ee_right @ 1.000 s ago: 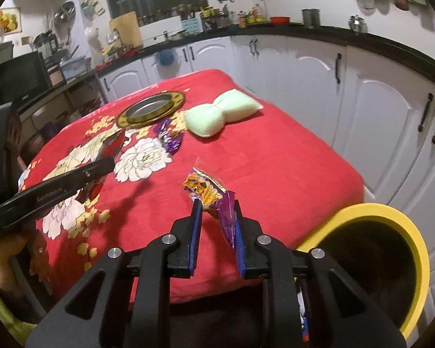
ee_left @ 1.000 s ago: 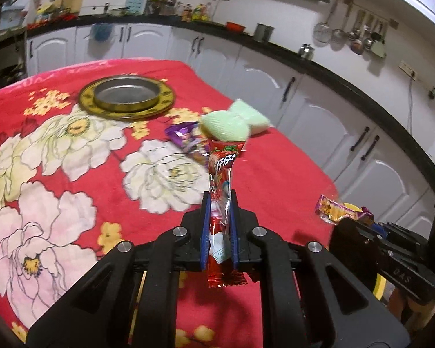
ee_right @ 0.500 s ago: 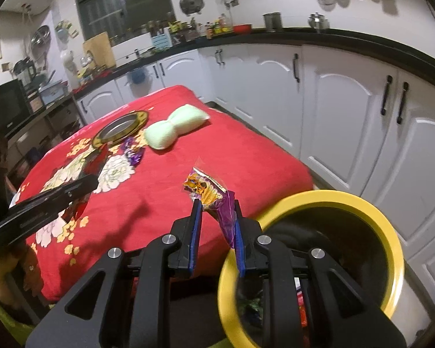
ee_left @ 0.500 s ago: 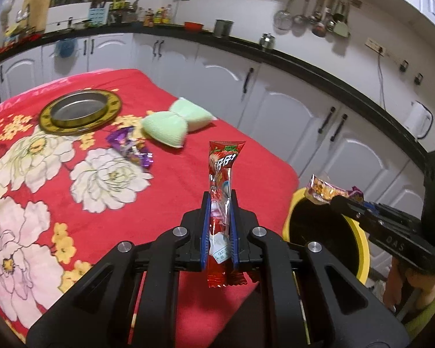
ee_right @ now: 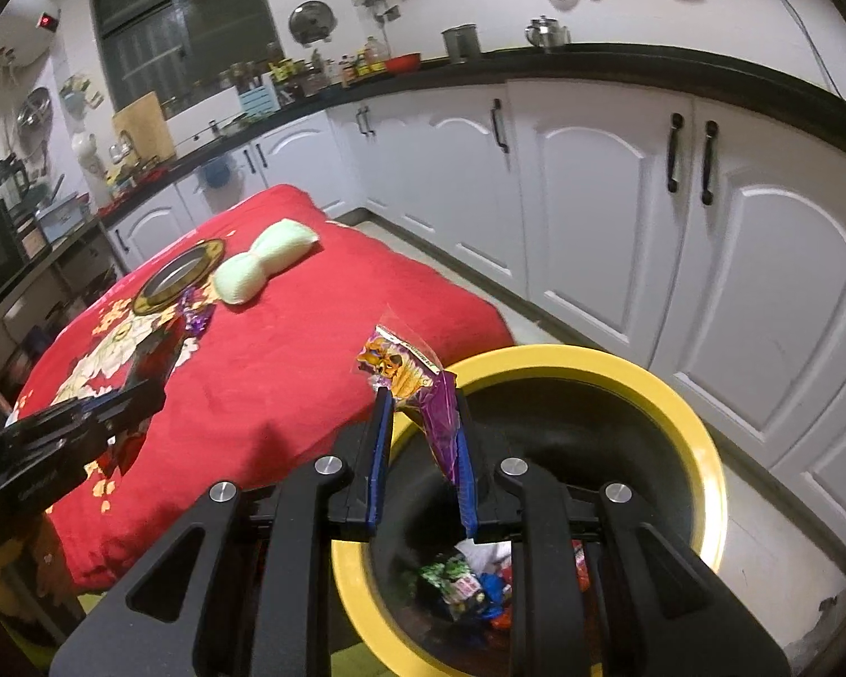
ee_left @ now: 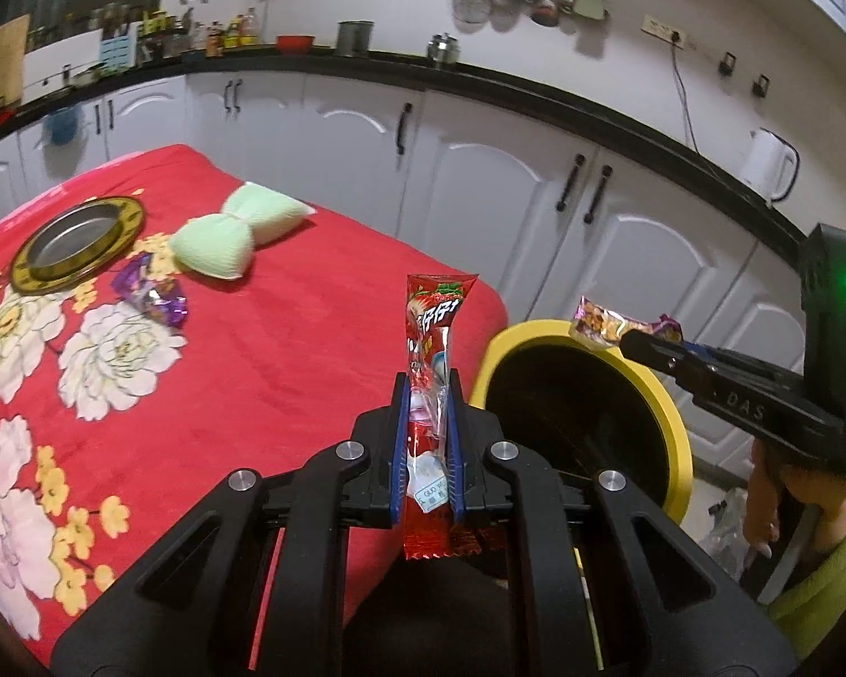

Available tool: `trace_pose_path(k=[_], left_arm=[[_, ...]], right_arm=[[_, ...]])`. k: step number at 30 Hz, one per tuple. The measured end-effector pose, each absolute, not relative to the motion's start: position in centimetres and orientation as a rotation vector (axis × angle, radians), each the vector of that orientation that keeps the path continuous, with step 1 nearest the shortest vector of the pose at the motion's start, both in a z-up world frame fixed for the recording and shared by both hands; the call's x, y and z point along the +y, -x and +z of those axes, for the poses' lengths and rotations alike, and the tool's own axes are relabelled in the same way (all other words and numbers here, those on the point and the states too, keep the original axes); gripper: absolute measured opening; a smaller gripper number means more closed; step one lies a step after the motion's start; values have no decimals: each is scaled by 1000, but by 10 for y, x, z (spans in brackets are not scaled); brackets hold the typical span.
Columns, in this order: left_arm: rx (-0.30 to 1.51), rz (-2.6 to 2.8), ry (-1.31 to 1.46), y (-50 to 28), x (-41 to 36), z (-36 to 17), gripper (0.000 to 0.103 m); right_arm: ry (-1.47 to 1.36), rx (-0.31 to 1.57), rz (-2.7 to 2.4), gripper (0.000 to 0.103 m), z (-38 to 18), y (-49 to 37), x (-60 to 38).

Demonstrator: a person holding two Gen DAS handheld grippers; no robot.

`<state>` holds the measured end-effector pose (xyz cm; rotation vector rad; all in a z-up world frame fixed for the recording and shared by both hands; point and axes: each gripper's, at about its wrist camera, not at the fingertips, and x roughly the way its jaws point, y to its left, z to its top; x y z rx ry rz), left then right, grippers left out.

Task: Collect trash
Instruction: 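Carry the candy wrapper and red snack stick over the bin with both tools, then open both tools over the bin to drop the wrapper and stick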

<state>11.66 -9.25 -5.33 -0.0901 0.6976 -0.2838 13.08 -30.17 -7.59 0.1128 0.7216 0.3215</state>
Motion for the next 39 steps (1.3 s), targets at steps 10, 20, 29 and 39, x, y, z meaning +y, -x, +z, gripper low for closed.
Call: trace_pose_path(k=[10, 20, 29, 39], left_arm=[[720, -363, 13, -116, -132, -61, 7], [761, -438, -56, -118, -172, -76, 7], [808, -495, -92, -119, -196, -92, 7], [845, -523, -109, -125, -211, -103, 9]], right_arm=[[-150, 725, 268, 20, -82, -129, -334], [-183, 747, 242, 21, -92, -129, -359], [-210, 768, 239, 24, -103, -134, -374], [-233, 769, 223, 30, -106, -135, -386]])
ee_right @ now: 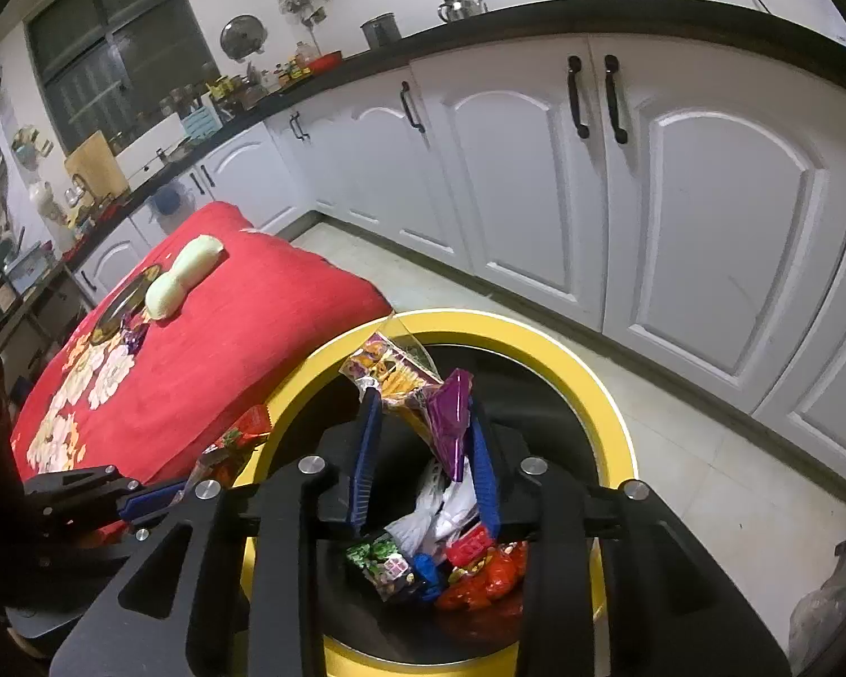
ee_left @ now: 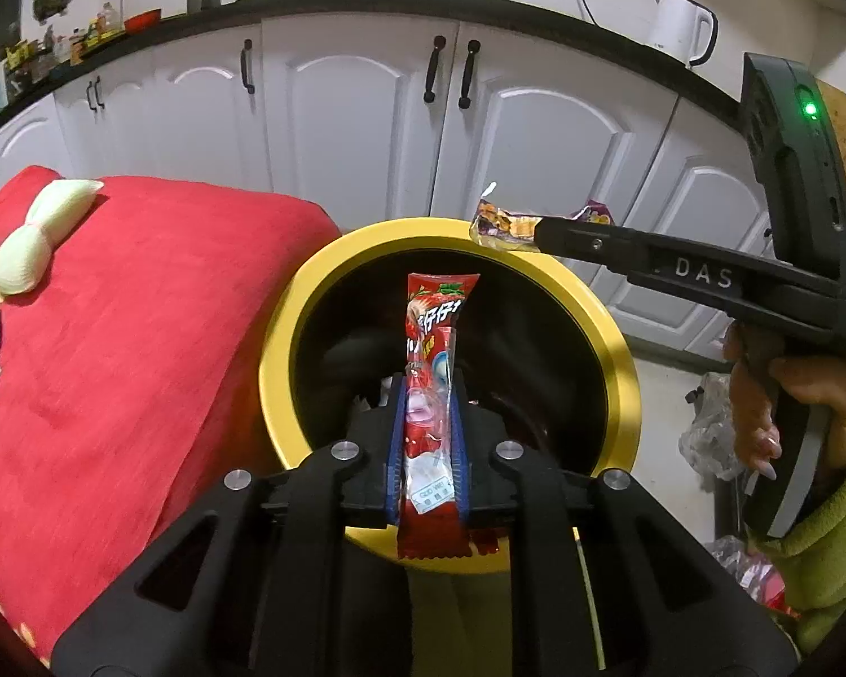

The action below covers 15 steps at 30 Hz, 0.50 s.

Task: Collect trash
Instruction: 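Open both tools over the bin to drop the wrapper and stick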

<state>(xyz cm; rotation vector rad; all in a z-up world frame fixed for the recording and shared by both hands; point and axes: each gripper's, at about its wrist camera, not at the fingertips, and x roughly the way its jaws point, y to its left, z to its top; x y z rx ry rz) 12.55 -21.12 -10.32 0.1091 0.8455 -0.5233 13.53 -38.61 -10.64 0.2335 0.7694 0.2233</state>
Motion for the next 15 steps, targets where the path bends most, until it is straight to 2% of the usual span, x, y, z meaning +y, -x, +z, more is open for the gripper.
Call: trace_pose_path(k=[3, 4, 6, 8, 12, 14, 15], left_arm=[[846, -527, -107, -127, -213, -104, 10], [847, -526, -108, -128, -213, -104, 13], [845, -523, -105, -128, -212, -104, 21], [845, -520, -97, -128, -211, -104, 35], [839, -510, -78, -130, -207, -101, 50], [830, -495, -62, -130, -203, -99, 66], [827, -491, -58, -131, -203, -98, 67]], right_arm=[[-245, 767, 209, 34, -107, -135, -392], [-247, 766, 205, 34, -107, -136, -394], [-252, 765, 197, 35, -106, -136, -397], [-256, 761, 192, 37, -106, -135, -400], [-259, 753, 183, 41, -103, -135, -401], [-258, 749, 184, 42, -101, -134, -399], [-254, 746, 183, 43, -100, -134, -398]])
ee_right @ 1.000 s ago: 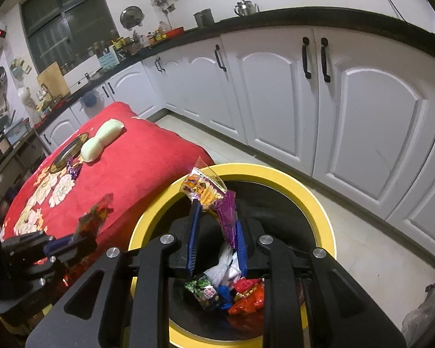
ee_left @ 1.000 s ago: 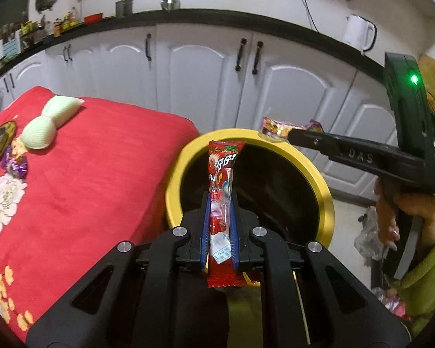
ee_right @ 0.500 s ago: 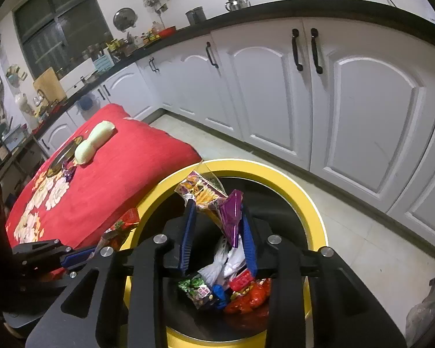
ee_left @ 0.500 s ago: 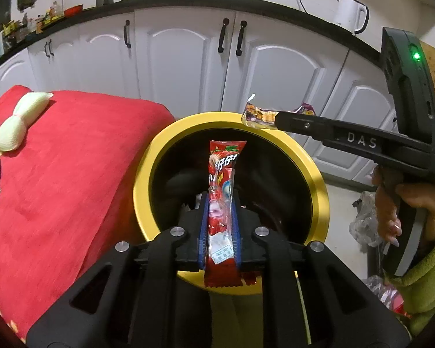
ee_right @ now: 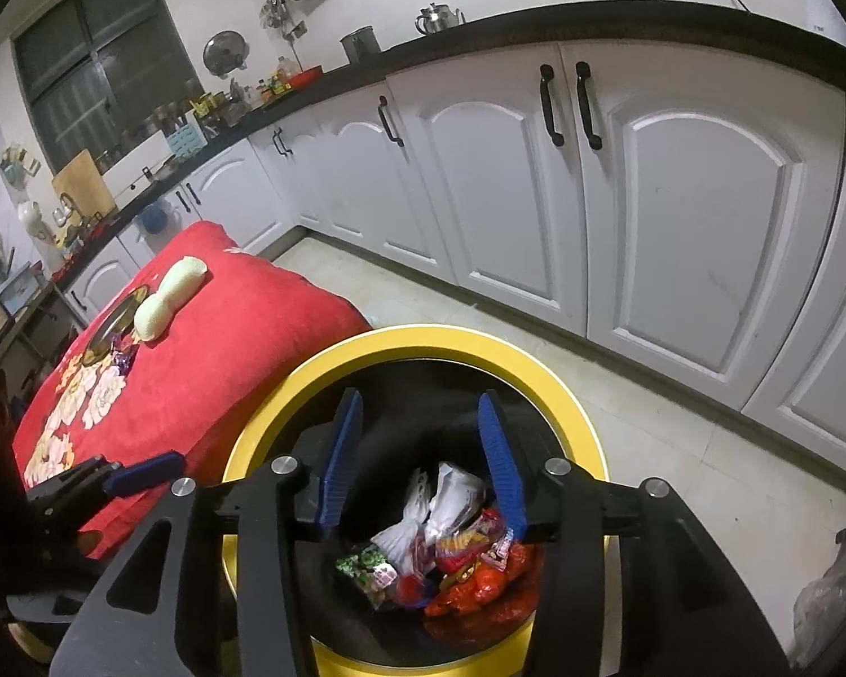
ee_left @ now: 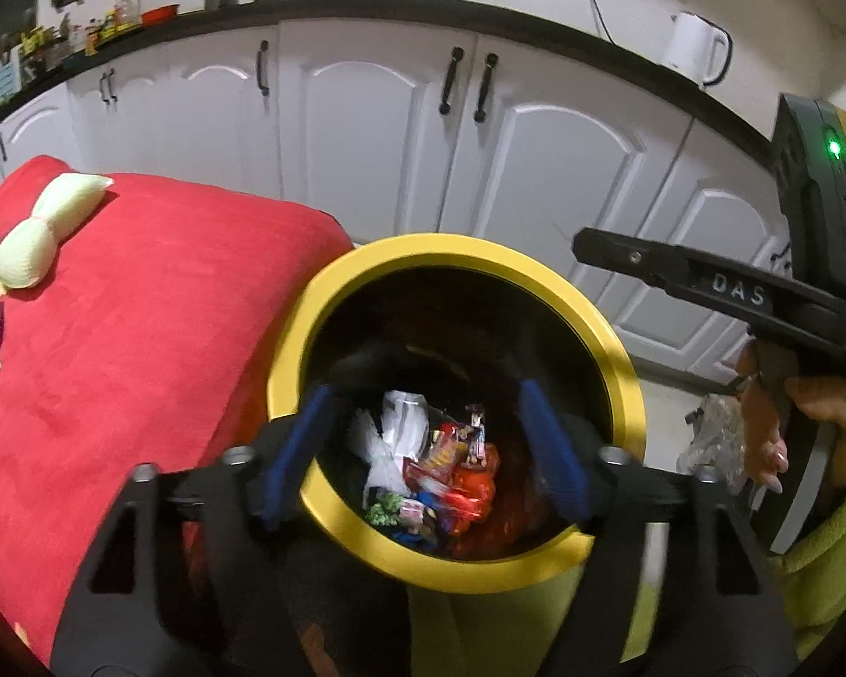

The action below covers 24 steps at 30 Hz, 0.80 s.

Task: Collect trash
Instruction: 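Open both tools over the bin to drop the wrapper and stick, then move both open tools back over the bedspread toward the purple wrapper and green cloth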

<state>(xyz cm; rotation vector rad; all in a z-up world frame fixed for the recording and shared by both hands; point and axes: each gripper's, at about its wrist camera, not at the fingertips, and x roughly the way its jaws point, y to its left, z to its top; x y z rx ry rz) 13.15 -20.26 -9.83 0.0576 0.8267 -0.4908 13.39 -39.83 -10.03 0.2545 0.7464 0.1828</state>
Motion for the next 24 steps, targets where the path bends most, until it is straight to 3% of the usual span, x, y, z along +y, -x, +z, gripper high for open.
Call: trace_pose_path(k=[5, 11, 24], left_arm=[[782, -438, -44, -132, -189, -89, 90], [712, -330, -25, -133, -156, -74, 92], [623, -110, 93, -141, -51, -46, 92]], right_arm=[[-242, 730, 190, 49, -92, -134, -390], [-219, 708, 215, 57, -79, -135, -373], [-174, 689, 326, 63, -51, -162, -298]])
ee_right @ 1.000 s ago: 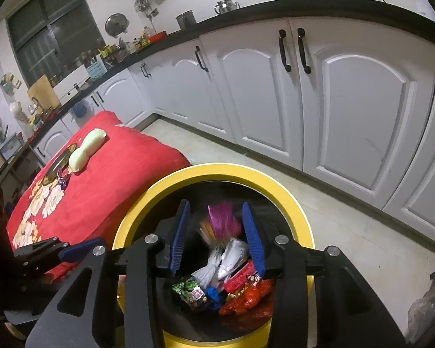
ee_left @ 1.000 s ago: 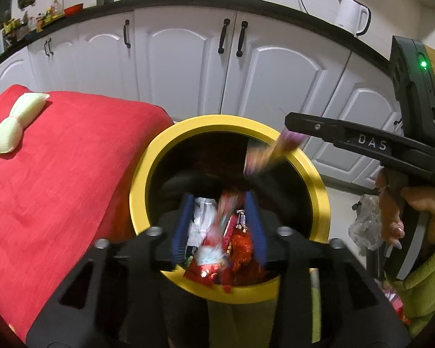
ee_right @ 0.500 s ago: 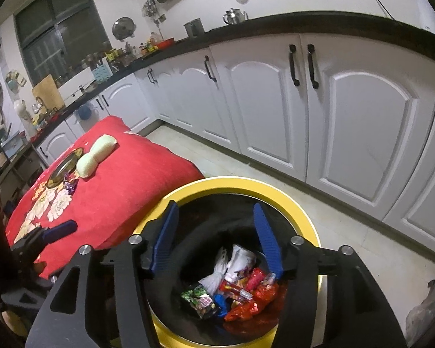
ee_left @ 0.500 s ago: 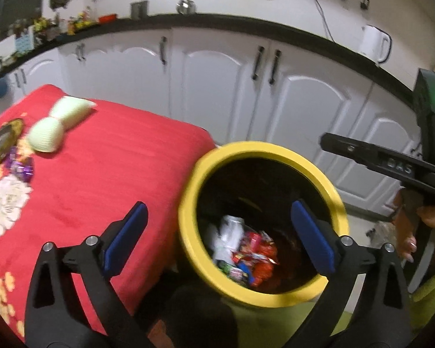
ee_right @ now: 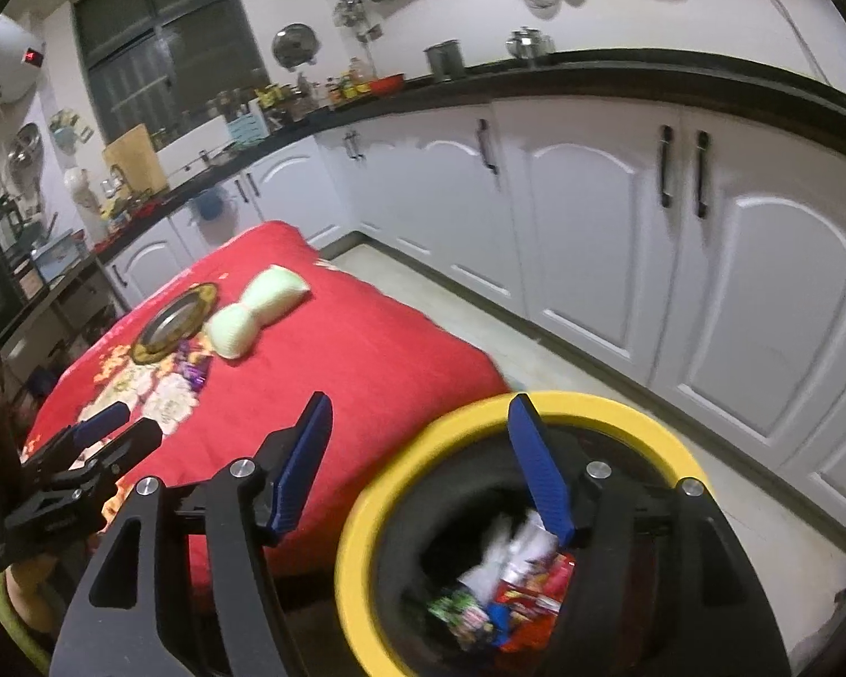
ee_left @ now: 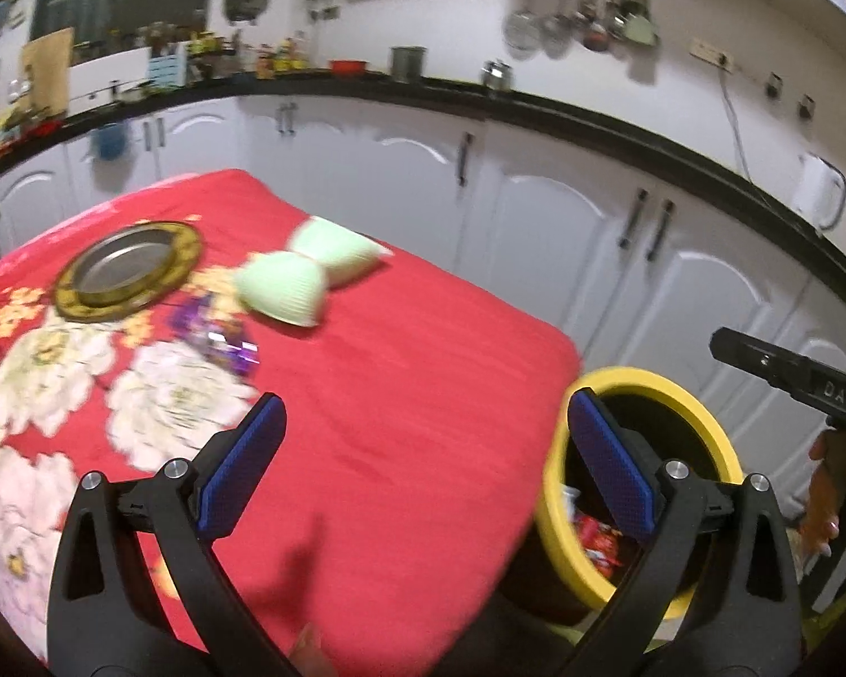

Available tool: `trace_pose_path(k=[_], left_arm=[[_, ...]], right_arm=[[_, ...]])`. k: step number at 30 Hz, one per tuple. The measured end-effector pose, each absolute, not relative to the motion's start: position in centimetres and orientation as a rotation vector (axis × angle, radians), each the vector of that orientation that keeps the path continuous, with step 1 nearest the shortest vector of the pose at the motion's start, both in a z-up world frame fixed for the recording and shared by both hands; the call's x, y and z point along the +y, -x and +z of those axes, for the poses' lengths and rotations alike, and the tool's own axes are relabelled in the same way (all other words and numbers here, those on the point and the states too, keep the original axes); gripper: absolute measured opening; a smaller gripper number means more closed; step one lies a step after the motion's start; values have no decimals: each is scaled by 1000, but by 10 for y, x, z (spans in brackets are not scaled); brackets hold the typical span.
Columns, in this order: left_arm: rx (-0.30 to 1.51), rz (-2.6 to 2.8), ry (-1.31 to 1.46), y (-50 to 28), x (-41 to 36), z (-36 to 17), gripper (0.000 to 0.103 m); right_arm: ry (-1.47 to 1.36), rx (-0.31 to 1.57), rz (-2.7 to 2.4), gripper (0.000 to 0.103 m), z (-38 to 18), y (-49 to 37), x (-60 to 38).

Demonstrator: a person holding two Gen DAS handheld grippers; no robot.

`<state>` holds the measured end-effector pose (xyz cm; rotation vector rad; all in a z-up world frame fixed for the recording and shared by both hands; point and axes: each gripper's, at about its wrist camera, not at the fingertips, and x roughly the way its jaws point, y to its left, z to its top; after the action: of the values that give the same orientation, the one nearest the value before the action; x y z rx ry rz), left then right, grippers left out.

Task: Collect trash
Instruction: 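Move both open tools back over the bedspread toward the purple wrapper and green cloth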

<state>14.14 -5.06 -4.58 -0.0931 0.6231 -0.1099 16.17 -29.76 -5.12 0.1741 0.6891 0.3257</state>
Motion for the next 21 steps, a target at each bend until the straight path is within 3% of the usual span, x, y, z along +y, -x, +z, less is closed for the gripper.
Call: trace_pose_path(k=[12, 21], left_arm=[[605, 67, 211, -164, 47, -38, 92], [668, 113, 284, -196, 80, -64, 92]], right_arm=[[-93, 678, 484, 70, -24, -221, -190], [-79, 751, 543, 72, -44, -285, -136]])
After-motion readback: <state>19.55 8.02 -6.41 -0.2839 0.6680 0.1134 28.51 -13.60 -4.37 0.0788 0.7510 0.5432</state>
